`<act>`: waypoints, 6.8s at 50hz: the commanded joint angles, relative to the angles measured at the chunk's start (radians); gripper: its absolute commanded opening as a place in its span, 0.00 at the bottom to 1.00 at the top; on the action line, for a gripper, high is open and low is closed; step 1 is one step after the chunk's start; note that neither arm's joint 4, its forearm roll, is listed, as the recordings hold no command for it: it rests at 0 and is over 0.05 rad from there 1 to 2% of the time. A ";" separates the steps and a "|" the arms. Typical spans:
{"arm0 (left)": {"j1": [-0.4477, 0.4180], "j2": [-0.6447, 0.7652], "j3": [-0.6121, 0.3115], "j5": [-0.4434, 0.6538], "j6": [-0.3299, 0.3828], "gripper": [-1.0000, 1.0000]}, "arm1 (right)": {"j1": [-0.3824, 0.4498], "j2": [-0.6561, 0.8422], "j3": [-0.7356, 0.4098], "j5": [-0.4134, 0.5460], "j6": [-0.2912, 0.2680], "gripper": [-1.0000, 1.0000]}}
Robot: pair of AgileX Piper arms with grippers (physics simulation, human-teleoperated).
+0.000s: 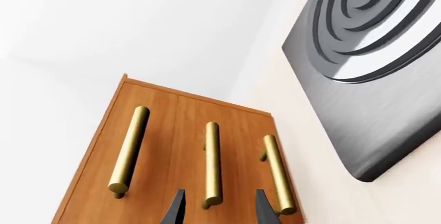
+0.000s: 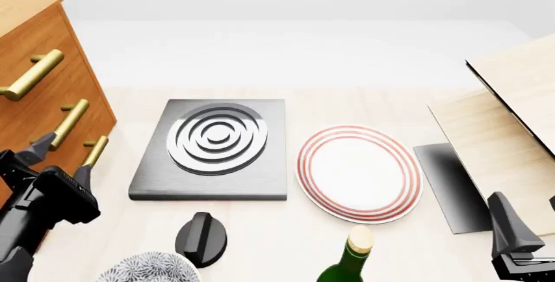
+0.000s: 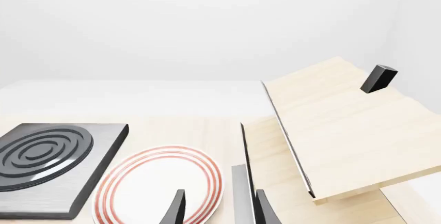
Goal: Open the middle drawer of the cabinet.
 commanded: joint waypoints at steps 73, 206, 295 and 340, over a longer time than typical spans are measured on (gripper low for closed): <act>0.111 0.299 -0.103 -0.211 0.007 1.00 | 0.000 0.000 -0.001 -0.003 0.001 1.00; 0.011 0.240 -0.105 -0.173 0.058 0.00 | 0.000 0.000 -0.001 -0.003 0.001 1.00; -0.150 0.254 -0.147 -0.155 0.081 0.00 | 0.000 0.000 -0.001 -0.003 0.001 1.00; -0.223 0.217 -0.160 -0.099 0.068 0.00 | 0.000 0.000 -0.001 -0.003 0.001 1.00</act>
